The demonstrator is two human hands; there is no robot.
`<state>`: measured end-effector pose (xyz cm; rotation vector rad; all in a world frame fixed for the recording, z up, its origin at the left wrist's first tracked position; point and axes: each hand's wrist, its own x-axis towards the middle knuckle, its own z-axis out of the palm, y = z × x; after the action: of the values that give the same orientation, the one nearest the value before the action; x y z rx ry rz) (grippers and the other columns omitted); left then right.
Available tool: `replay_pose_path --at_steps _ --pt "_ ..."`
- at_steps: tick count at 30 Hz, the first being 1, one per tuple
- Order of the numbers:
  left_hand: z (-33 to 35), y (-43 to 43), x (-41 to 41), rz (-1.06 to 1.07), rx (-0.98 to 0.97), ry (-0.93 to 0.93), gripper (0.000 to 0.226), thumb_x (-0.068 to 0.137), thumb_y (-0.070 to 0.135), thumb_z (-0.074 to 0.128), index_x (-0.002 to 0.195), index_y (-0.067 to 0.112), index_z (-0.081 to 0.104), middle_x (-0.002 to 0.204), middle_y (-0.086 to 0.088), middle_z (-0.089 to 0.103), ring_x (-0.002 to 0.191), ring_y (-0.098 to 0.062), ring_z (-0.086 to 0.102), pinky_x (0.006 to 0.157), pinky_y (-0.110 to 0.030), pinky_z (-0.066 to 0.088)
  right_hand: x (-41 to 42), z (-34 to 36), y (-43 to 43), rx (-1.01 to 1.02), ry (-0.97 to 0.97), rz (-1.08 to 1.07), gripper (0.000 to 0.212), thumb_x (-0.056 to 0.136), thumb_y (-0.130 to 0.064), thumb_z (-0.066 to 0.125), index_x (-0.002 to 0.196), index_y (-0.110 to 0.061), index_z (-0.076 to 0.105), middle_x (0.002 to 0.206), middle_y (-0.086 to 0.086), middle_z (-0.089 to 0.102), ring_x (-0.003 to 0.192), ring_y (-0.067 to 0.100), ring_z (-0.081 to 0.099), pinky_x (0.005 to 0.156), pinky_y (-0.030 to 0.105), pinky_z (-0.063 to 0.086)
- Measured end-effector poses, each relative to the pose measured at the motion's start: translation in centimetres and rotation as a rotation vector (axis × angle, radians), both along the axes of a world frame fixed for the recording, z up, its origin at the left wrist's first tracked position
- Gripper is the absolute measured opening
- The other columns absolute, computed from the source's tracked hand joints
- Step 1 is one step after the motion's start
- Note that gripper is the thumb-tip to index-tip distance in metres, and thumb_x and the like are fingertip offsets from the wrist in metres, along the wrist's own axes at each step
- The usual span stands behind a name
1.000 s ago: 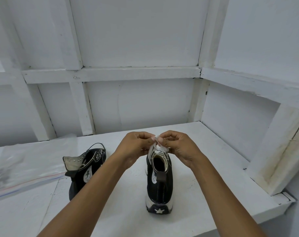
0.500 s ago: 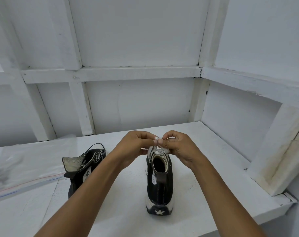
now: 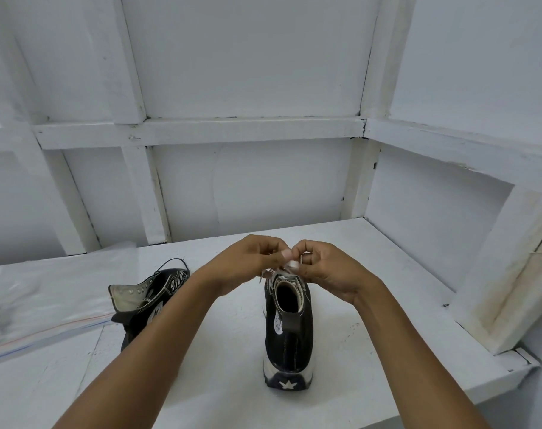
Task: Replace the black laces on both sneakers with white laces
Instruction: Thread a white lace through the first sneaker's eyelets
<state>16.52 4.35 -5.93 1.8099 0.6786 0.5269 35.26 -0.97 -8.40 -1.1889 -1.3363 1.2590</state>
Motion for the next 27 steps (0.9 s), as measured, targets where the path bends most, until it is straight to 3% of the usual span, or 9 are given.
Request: replay_pose_path --at_steps 6,11,16,20,23,27 --pt "1.2 0.5 0.3 0.015 0.304 0.233 0.011 0.089 0.026 0.072 0.082 0.018 0.074 0.074 -0.005 0.069 0.068 -0.014 0.056 0.067 -0.033 0.044 0.3 -0.5 0.1 -0.015 -0.031 -0.023 0.015 0.087 0.003 0.068 0.086 -0.011 0.061 0.078 0.013 0.063 0.081 0.028 0.053 0.073 0.035 0.043" --pt "1.9 0.4 0.6 0.033 0.46 0.315 0.006 0.08 0.023 0.08 0.081 0.023 0.073 0.066 0.007 0.063 0.056 -0.006 0.05 0.055 -0.024 0.041 0.4 -0.4 0.2 -0.021 -0.046 -0.031 0.015 0.089 0.006 0.063 0.088 -0.008 0.06 0.08 0.013 0.064 0.081 0.028 0.057 0.073 0.034 0.048" --pt "2.4 -0.1 0.9 0.047 0.648 0.452 0.011 0.083 0.022 0.075 0.079 0.026 0.065 0.066 0.01 0.059 0.054 -0.004 0.05 0.048 -0.013 0.037 0.3 -0.4 0.2 -0.023 -0.053 -0.024 0.017 0.091 0.004 0.062 0.084 -0.01 0.055 0.065 0.001 0.06 0.065 0.016 0.054 0.063 0.025 0.046" --pt "2.4 -0.7 1.2 0.059 0.759 0.484 0.009 0.084 0.017 0.069 0.082 0.023 0.062 0.071 0.01 0.057 0.061 -0.007 0.051 0.054 -0.02 0.04 0.3 0.0 0.2 -0.005 -0.213 0.009 0.004 0.096 -0.006 0.059 0.094 -0.007 0.055 0.078 0.003 0.062 0.074 0.016 0.054 0.07 0.026 0.046" --pt "2.2 -1.0 1.3 0.018 0.868 0.493 0.006 0.085 0.016 0.066 0.09 0.018 0.064 0.081 0.009 0.053 0.073 -0.013 0.05 0.065 -0.03 0.044 0.4 0.3 0.2 0.0 -0.329 0.04 0.014 0.099 -0.014 0.055 0.109 -0.004 0.056 0.09 0.007 0.06 0.084 0.017 0.052 0.077 0.033 0.04" --pt "2.1 -1.3 1.5 -0.012 0.929 0.493 0.009 0.088 0.014 0.064 0.097 0.016 0.065 0.088 0.01 0.05 0.08 -0.015 0.05 0.073 -0.039 0.049 0.2 0.5 0.1 -0.005 -0.353 0.06 0.02 0.098 -0.016 0.055 0.117 -0.008 0.056 0.1 0.009 0.066 0.083 0.01 0.056 0.079 0.027 0.041"
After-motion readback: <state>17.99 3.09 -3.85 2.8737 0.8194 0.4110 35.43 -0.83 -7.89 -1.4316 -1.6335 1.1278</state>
